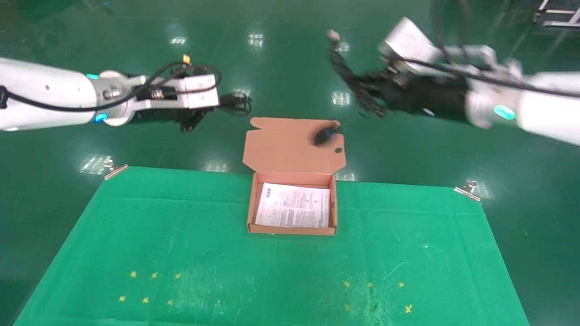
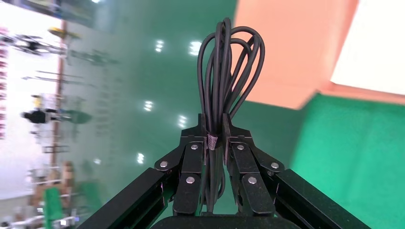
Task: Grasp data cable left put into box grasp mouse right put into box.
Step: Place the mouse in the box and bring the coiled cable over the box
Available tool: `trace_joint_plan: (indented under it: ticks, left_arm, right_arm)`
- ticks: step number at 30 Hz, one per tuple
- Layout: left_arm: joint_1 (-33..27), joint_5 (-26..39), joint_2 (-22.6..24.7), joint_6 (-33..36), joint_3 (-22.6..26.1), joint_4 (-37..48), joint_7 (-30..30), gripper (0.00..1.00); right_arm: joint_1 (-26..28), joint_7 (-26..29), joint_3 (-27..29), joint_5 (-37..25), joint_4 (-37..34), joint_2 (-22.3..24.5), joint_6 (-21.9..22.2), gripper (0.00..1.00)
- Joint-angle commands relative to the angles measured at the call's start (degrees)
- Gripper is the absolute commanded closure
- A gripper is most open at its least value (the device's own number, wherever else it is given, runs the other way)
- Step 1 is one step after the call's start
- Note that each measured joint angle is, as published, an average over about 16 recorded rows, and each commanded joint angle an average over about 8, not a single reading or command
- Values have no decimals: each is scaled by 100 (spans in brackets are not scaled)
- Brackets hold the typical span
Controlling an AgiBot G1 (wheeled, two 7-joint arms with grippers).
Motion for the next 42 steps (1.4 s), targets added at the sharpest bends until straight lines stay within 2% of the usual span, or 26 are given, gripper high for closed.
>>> trace_joint_plan:
  ticks: [1, 9, 16, 25, 42]
  left_arm:
    - [-94, 87, 102, -151, -6, -10, 9, 100]
    - [-287, 212, 281, -306, -9, 120, -19, 100]
    - [-304, 245, 273, -341, -14, 119, -31, 100]
    - [-149, 391, 71, -213, 41, 47, -122, 100]
    - [246, 1187, -333, 322, 260, -432, -907, 100]
  right_arm:
    - [220, -204, 9, 63, -250, -290, 81, 100]
    - [769, -1076, 71, 393, -1265, -957, 34, 100]
    - [918, -1361, 80, 522, -1533, -1186, -93, 100]
    - [712, -1506, 25, 533, -1629, -1331, -83, 100]
    - [303, -2034, -14, 734, -2612, -1853, -53, 100]
